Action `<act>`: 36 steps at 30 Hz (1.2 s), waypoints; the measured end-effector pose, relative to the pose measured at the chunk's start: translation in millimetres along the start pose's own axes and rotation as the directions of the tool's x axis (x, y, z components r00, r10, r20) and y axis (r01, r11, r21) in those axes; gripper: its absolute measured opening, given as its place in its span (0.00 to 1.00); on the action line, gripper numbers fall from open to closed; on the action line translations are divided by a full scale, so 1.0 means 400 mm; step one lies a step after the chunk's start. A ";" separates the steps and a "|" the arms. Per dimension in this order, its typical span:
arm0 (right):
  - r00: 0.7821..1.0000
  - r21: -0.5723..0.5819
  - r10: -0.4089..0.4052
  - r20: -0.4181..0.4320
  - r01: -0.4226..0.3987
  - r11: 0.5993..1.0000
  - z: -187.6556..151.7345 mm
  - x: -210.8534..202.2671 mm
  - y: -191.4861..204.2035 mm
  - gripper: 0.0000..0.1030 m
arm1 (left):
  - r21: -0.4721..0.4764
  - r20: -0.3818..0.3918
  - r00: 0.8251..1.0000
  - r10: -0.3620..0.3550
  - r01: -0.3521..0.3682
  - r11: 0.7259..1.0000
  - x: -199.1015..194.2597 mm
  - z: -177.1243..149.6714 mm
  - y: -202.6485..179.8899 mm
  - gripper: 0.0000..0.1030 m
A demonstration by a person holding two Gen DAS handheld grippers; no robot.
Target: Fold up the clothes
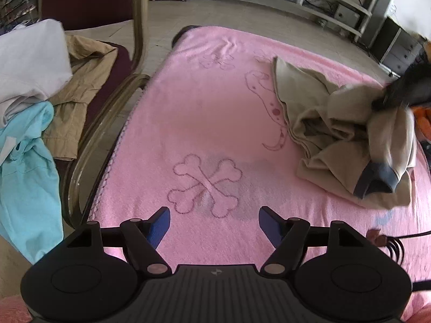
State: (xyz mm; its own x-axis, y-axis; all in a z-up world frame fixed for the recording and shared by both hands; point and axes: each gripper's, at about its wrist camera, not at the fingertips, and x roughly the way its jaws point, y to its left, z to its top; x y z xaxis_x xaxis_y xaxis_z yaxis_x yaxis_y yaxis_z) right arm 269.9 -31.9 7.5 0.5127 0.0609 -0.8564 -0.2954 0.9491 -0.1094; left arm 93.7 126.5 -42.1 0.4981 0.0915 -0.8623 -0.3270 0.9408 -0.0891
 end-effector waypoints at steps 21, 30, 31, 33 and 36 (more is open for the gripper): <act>0.864 0.584 0.055 0.501 -0.384 0.715 -0.343 -0.431 -0.479 0.21 | 0.005 0.195 0.981 0.009 -0.010 1.000 -0.170 -0.070 0.031 0.71; 0.965 0.649 0.190 0.182 -0.263 0.714 -0.626 -0.193 -0.496 0.39 | 0.093 0.094 0.996 0.009 -0.017 0.996 -0.121 -0.129 -0.049 0.61; 0.956 0.634 0.205 0.209 -0.292 0.716 -0.618 -0.199 -0.488 0.42 | 0.097 0.093 0.996 0.004 -0.013 0.995 -0.119 -0.128 -0.058 0.61; 0.933 0.606 0.246 0.262 -0.357 0.711 -0.592 -0.206 -0.481 0.47 | 0.084 0.085 0.996 -0.007 0.000 0.996 -0.112 -0.118 -0.062 0.60; 0.888 0.574 0.322 0.329 -0.459 0.679 -0.555 -0.209 -0.475 0.47 | 0.060 0.090 0.996 -0.014 0.009 0.998 -0.101 -0.084 -0.062 0.59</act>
State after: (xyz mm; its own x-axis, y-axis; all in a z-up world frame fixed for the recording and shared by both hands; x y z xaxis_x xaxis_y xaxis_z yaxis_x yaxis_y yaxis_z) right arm 104.3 -286.0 -12.2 0.6250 0.4615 -0.6296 0.0268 0.7934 0.6081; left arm 54.6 88.6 -21.6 0.5725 0.1072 -0.8128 -0.2742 0.9594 -0.0666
